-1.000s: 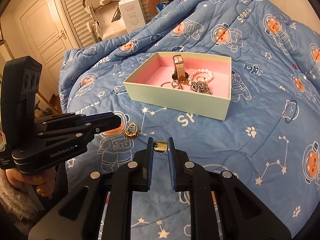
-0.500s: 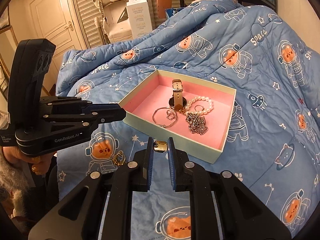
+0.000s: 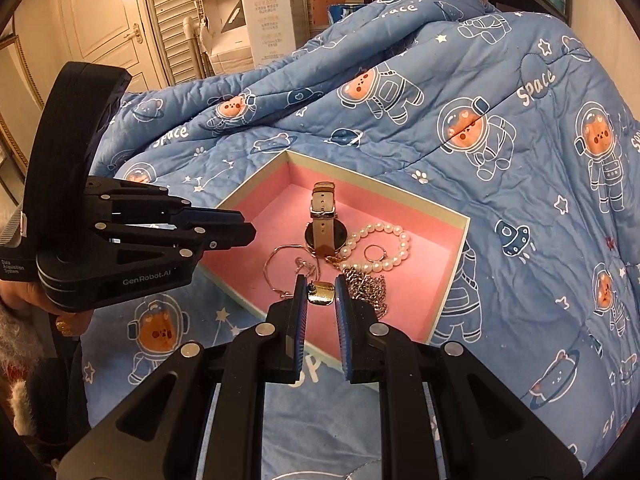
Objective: Organize jewelry
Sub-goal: 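Carry the pendant and charm into the box with both tools, then open both tools to release the pendant and charm and withdraw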
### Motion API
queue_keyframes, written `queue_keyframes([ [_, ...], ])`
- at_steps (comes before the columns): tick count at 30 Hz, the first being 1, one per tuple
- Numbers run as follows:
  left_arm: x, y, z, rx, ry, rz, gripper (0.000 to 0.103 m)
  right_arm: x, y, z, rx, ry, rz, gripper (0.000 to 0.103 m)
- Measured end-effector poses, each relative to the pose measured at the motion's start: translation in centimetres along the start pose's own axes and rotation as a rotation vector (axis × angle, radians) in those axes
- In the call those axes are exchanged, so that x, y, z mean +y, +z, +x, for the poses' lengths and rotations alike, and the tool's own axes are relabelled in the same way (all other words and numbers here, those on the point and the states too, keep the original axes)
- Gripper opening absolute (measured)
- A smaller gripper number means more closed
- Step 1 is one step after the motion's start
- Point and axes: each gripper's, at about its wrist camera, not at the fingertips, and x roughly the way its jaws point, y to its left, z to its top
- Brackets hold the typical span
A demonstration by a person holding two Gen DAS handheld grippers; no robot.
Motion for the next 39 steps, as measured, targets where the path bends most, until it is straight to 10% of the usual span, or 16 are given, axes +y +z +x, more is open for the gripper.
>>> queue_keyframes([
  [29, -0.4, 1.3, 4.1, 0.107, 0.016, 0.003, 0.015, -2.2, 2.2, 7.9, 0.165, -0.009, -0.017, 0.015],
  [37, -0.9, 1.4, 2.6, 0.064, 0.026, 0.019, 0.047, -2.2, 1.8, 8.0, 0.168, -0.011, -0.041, 0.017],
  [39, -1.1, 1.5, 1.9, 0.045, 0.049, 0.034, 0.054, -2.2, 1.8, 7.6, 0.154, -0.011, -0.052, 0.039],
])
